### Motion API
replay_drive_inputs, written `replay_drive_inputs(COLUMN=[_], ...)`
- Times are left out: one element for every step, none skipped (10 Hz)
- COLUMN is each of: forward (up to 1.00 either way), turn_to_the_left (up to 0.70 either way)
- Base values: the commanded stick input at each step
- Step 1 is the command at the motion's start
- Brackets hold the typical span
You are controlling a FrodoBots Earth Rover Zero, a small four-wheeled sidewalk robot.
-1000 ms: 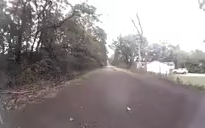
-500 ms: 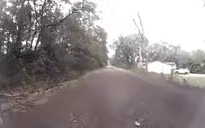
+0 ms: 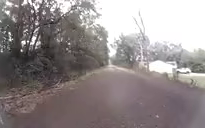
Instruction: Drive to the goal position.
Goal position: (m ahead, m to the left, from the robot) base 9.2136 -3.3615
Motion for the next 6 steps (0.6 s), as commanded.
replay_drive_inputs(forward=[0.70, 0.70, 0.70, 0.70, 0.70, 0.70], turn_to_the_left=[0.00, 0.00, 0.00, 0.00, 0.00, 0.00])
